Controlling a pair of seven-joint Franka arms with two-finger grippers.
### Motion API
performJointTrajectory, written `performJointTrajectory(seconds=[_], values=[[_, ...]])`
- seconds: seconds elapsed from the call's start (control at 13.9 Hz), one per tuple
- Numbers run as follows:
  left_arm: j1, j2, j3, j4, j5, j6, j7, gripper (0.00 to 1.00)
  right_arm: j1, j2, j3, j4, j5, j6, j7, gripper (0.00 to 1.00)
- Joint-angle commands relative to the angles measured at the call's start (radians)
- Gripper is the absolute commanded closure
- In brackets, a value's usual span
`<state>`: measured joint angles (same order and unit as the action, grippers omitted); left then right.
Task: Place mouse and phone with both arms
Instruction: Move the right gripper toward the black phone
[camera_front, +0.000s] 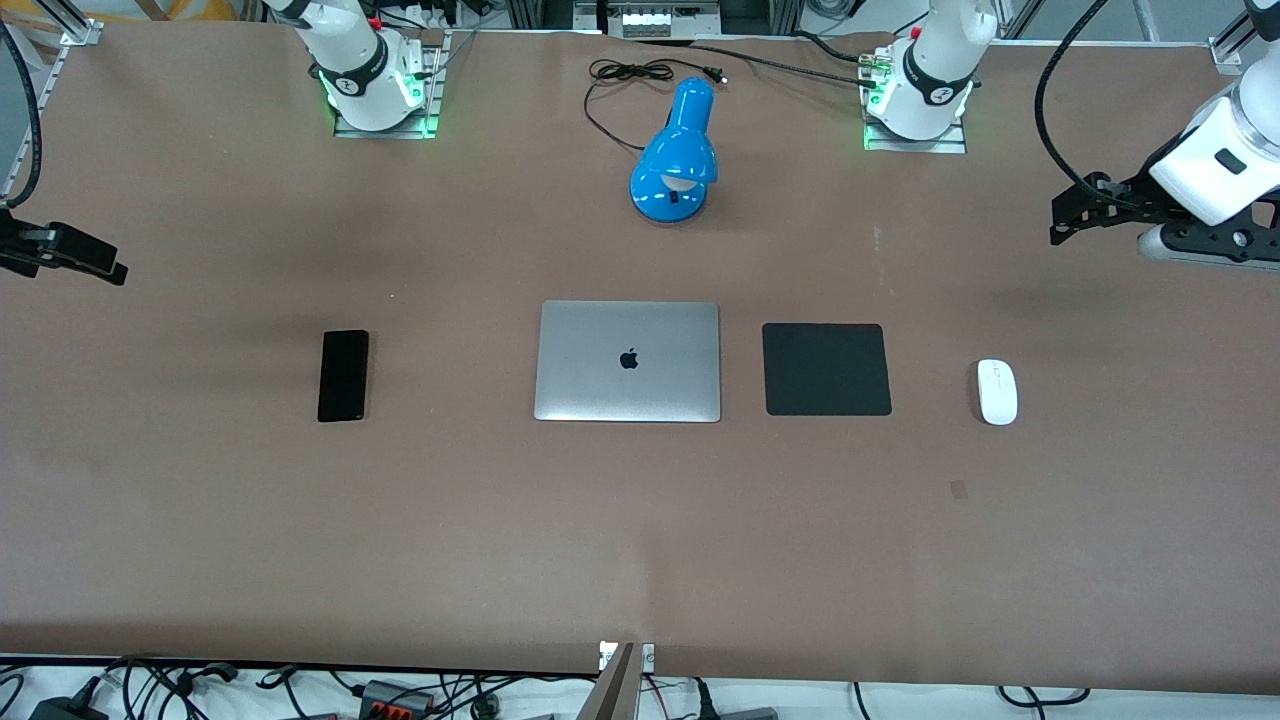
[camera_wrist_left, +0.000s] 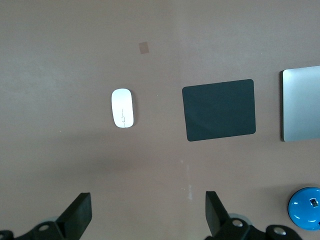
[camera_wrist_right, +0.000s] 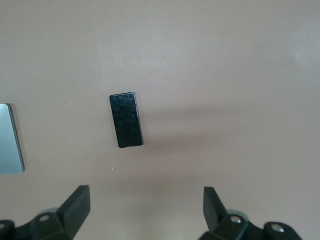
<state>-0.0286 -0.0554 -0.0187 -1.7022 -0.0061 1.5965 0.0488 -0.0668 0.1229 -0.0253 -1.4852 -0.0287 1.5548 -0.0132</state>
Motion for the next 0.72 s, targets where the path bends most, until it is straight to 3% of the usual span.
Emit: performJointTrajectory(seconds=[0.0,0.65], values=[[-0.001,0.005,-0.003,0.021,0.0,-0.018,-0.003,0.0,-0.001,-0.012,0.001,-0.014,-0.019,-0.001,-0.016,0.0],[-0.004,0.006,-0.003,0.022,0.0,-0.02,-0.003,0.0,-0.008,0.003,-0.002,-0.012,-0.016,0.001,-0.042,0.0]])
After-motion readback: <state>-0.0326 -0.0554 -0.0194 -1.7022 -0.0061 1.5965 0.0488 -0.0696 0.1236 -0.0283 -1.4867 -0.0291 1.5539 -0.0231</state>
